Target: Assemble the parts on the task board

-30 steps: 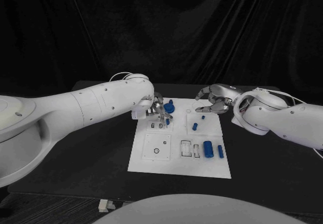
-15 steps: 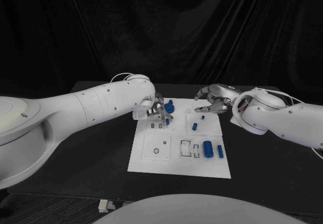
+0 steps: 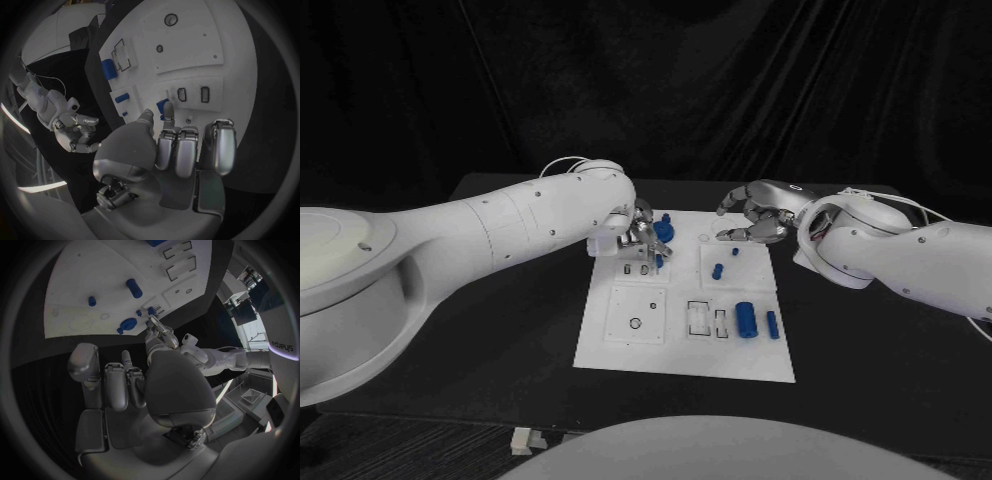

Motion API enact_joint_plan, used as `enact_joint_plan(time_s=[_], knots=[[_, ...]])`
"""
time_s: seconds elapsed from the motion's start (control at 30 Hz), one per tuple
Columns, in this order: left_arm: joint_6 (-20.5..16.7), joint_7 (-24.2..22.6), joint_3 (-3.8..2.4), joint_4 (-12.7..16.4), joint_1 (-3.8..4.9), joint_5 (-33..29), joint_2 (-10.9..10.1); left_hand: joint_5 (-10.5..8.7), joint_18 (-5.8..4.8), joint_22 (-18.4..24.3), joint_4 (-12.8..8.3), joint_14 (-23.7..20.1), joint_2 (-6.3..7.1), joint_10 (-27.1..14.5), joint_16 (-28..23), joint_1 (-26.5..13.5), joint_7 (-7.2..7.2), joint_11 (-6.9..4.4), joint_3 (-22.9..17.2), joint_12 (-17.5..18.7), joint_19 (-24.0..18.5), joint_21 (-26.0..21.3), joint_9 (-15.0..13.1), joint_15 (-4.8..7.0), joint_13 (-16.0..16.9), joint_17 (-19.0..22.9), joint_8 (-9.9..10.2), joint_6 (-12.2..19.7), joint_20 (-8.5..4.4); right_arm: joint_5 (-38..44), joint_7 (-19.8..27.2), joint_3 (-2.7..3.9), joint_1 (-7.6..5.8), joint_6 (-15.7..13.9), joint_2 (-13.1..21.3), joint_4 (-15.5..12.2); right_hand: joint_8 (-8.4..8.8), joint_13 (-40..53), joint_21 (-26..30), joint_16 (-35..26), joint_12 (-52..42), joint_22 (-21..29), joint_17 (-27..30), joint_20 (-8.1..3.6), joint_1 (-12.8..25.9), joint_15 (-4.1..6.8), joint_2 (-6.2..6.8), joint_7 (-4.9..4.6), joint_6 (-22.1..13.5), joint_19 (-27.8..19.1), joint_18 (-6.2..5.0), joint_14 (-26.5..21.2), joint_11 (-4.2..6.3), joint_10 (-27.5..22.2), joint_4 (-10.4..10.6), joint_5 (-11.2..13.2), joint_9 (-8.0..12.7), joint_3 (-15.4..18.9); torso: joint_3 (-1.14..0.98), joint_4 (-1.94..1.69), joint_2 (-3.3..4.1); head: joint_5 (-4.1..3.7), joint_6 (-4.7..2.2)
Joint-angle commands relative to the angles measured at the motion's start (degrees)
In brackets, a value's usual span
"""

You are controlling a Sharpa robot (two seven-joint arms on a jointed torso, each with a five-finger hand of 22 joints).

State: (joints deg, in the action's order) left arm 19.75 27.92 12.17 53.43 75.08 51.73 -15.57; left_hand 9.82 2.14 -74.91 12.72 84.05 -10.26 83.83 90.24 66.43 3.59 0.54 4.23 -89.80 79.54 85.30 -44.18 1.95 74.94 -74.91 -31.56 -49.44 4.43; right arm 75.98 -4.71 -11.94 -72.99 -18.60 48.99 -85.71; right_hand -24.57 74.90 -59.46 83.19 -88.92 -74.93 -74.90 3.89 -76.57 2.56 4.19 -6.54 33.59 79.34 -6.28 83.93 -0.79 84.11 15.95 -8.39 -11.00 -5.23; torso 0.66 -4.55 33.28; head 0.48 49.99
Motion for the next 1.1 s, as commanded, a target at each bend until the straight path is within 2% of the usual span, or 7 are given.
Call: enact_joint_plan(time_s=[0.03,0.47,0.73,1.1], knots=[[1.0,-1.1,-0.06,-0.2,-0.18,-0.1,0.3,0.37,0.74,-6.3,-0.1,6.0,-0.28,6.2,-0.2,0.2,0.12,-0.17,-0.3,-0.2,-0.6,-0.4,-0.1,0.03,15.1,-15.1,0.5,-0.4,0.05,-0.1,-1.0,0.04,0.14,0.3,0.0,0.0,-0.40,13.1,0.3,-0.2,0.3,-7.5,-8.7,-0.02,0.1,-0.19,-0.46,-0.05,0.2,-0.3,0.52,3.1,-0.43,3.7,0.0,-0.2,-0.1,0.2,0.00,-0.05,-0.02,-0.14,0.01],[2.0,-1.1,-0.06,-1.4,-0.69,-0.1,0.8,0.63,0.91,-5.8,-0.8,6.0,-0.30,6.2,-0.2,0.6,0.11,-0.17,-1.3,-0.2,-1.3,-0.9,-0.7,0.01,15.1,-15.1,1.5,-0.5,0.07,-0.7,-1.0,0.04,0.15,0.6,-0.4,0.1,-0.52,13.1,0.4,-0.2,0.3,-7.4,-8.7,-0.01,0.2,-0.21,-0.52,-0.08,0.3,-0.4,0.50,3.1,-0.46,3.7,0.0,-0.2,-0.1,0.2,-0.03,-0.03,-0.08,-0.18,0.01],[2.4,-1.5,-0.06,-1.6,-0.84,-0.1,1.0,1.12,0.98,-5.6,-2.0,6.0,-0.18,6.2,-0.2,1.2,0.04,-0.19,-2.7,-0.2,-1.6,-1.2,-1.4,0.00,15.1,-15.1,2.5,-0.7,0.07,-0.8,-1.0,0.04,0.18,0.7,-0.5,0.2,-0.60,13.2,0.4,-0.2,0.2,-7.5,-8.7,0.00,0.2,-0.21,-0.55,-0.09,0.3,-0.4,0.50,3.1,-0.47,3.8,0.0,-0.2,-0.1,0.2,-0.04,0.04,-0.11,-0.18,0.01],[2.5,-2.3,-0.06,-1.7,-0.92,-0.1,1.1,4.54,1.05,-5.7,-5.1,6.0,0.76,6.2,-0.2,2.0,-0.07,-0.30,-7.6,-0.2,-1.8,-1.6,-3.4,0.09,15.1,-15.1,5.2,-1.2,0.00,-0.9,-1.2,0.04,0.23,1.0,-0.6,0.4,-0.76,13.2,0.4,-0.3,0.2,-7.4,-8.7,0.01,0.2,-0.23,-0.63,-0.13,0.5,-0.4,0.49,3.1,-0.50,3.8,0.0,-0.2,-0.2,0.3,0.03,0.02,-0.13,-0.20,0.01]])
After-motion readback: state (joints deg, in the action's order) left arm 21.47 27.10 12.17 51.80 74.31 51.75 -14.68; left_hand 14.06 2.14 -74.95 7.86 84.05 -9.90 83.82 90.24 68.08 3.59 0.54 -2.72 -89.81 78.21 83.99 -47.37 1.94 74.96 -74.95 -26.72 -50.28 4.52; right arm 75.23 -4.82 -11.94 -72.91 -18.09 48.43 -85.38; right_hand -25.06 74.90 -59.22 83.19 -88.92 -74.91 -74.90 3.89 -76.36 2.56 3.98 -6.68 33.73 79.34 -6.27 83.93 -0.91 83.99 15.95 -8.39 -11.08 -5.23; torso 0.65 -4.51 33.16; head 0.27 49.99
